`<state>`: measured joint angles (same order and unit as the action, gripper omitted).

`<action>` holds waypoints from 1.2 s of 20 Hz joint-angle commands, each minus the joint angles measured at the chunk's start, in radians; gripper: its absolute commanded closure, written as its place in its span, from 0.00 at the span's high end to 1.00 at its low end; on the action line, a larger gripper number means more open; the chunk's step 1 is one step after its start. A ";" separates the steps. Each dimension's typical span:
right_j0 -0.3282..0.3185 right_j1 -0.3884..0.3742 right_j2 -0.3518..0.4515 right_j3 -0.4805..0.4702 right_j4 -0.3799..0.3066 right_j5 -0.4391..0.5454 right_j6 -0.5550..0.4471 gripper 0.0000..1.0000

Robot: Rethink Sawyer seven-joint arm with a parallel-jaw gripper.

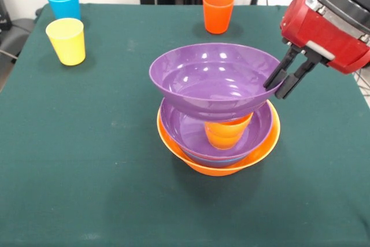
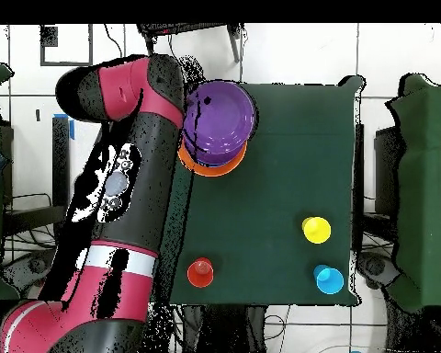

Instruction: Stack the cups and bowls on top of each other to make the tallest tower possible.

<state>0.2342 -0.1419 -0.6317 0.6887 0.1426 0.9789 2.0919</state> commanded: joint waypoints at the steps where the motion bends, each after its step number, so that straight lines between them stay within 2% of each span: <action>1: -0.020 -0.007 0.095 0.112 -0.035 -0.061 0.072 0.00; 12: 0.014 -0.022 0.083 0.177 -0.042 -0.110 0.107 0.00; 24: 0.027 -0.002 0.062 0.136 -0.021 -0.060 0.147 0.00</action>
<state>0.2436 -0.1461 -0.6315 0.7719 0.1426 0.9290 2.0919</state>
